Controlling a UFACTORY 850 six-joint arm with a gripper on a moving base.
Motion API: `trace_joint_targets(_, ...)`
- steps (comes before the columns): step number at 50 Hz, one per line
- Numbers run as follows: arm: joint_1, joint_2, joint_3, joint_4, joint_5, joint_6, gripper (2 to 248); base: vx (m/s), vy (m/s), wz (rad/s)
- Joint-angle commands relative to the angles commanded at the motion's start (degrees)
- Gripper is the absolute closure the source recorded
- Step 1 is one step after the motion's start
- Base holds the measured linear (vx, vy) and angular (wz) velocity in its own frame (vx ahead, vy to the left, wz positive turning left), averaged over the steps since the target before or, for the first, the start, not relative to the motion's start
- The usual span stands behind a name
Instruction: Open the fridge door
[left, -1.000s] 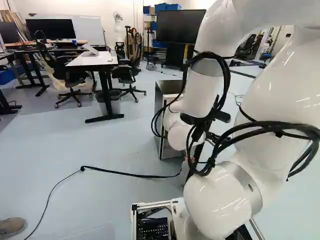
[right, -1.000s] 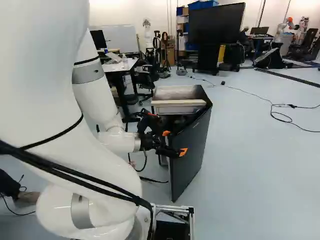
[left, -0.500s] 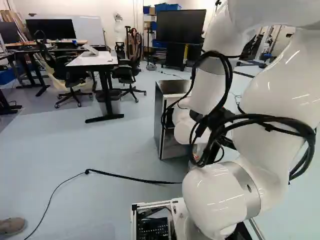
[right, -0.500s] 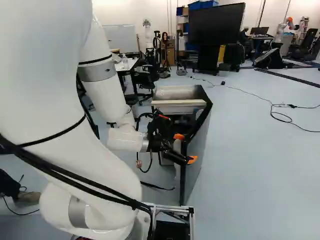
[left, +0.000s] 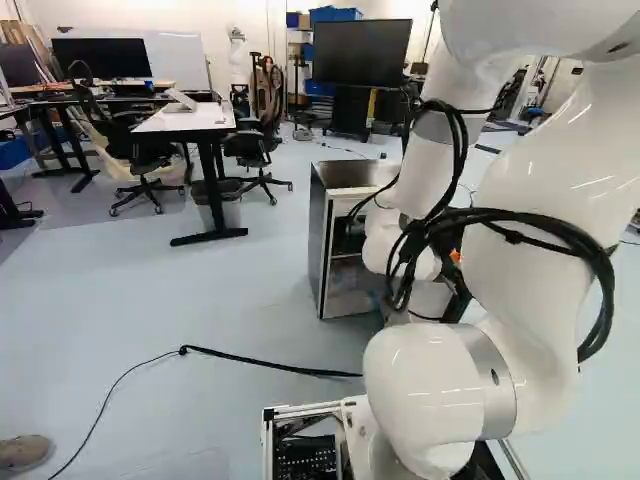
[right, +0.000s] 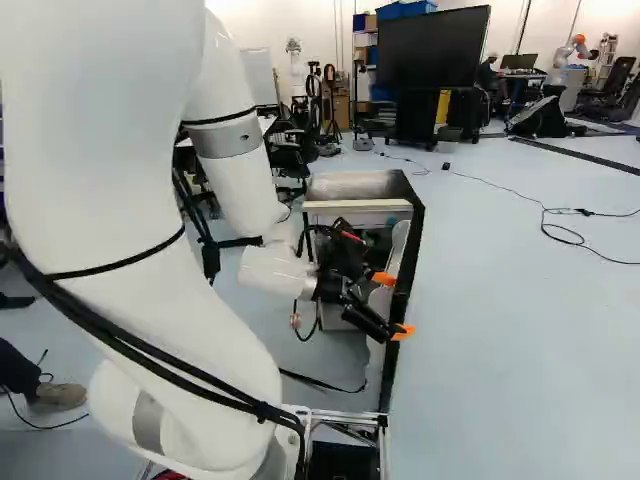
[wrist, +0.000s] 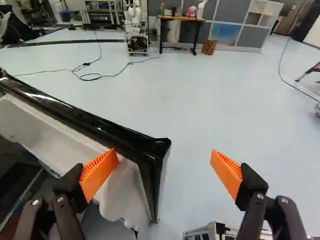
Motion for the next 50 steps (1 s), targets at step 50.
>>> trace_joint_targets(50, -14.23, -11.68, -16.18, 3.15, 1.99, 0.00, 3, 0.000, 0.000, 0.000)
